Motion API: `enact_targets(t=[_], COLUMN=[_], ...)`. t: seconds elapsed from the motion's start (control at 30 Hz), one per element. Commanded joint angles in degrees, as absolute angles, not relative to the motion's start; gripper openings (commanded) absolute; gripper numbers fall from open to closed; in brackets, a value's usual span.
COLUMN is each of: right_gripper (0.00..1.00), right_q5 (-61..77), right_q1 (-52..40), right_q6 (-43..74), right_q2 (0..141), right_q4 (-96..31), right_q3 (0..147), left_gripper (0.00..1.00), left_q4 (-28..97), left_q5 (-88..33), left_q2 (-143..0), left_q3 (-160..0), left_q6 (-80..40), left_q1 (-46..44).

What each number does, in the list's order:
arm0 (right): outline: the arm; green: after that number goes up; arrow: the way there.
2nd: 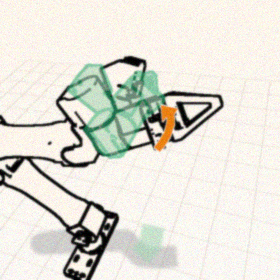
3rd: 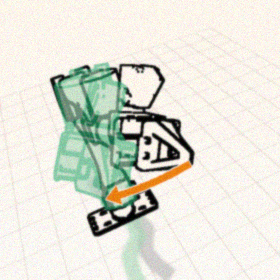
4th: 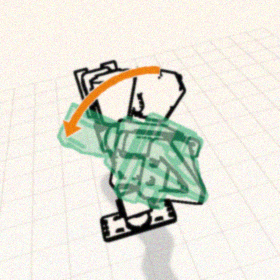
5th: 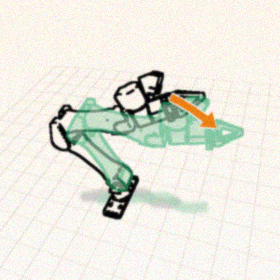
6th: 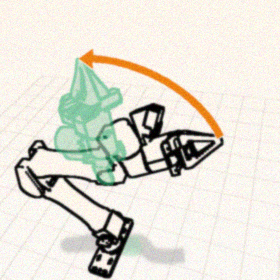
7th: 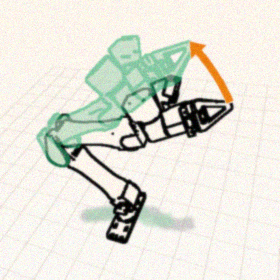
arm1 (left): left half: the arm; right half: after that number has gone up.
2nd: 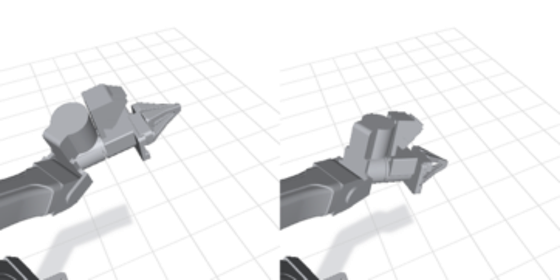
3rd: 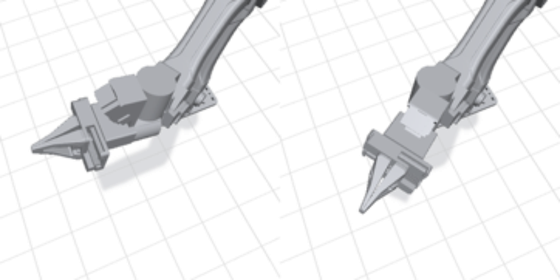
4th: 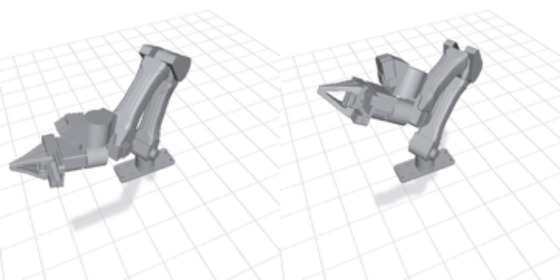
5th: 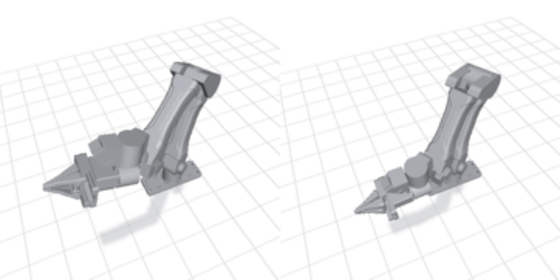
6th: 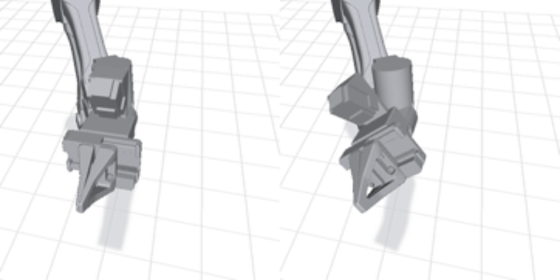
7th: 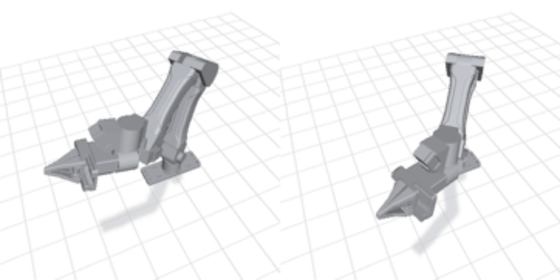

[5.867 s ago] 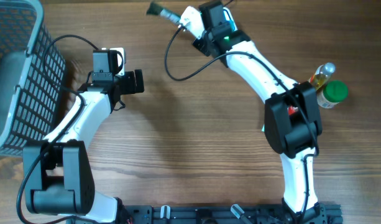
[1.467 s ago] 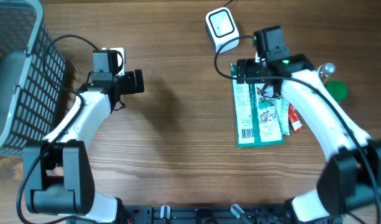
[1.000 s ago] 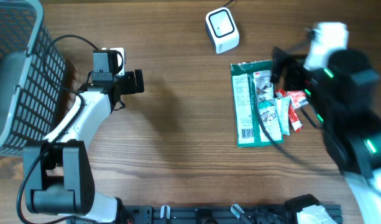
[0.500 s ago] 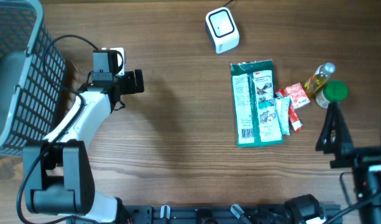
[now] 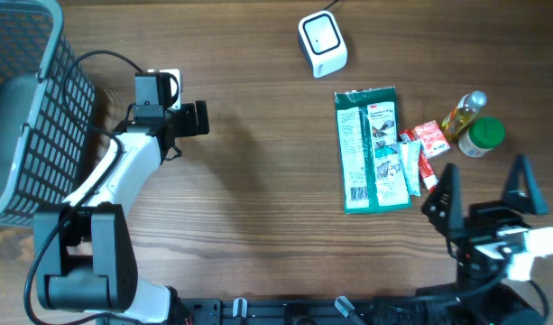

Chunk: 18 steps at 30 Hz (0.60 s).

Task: Scan the item barcode

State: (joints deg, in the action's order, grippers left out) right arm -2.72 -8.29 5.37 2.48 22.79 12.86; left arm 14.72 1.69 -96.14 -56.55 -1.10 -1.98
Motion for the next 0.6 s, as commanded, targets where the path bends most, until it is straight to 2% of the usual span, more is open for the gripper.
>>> enact_targets(t=[0.0,0.17,0.43,0.57], right_gripper=[1.00,1.00,1.00,1.00], right_q5=[0.58,0.58,0.75,1.61], right_q1=[-7.09,-7.09,-7.09,-7.09], right_q6=[7.79,8.05,7.27,7.66], right_q2=[0.19,0.21,0.19,0.23], right_q4=[22.26,18.65,-0.05,0.21], right_q3=[6.59,0.27,0.30,0.30], left_gripper=[1.00,1.00,1.00,1.00], left_q4=[14.57,14.59,14.59,14.59], left_q5=[2.02,2.02,2.02,2.02], left_q2=[-95.59,-95.59,-95.59,-95.59], left_q3=[-56.58,-56.58,-56.58,-56.58], left_q6=[-0.25,-0.25,-0.25,-0.25], left_q1=[-2.02,-2.02,-2.02,-2.02])
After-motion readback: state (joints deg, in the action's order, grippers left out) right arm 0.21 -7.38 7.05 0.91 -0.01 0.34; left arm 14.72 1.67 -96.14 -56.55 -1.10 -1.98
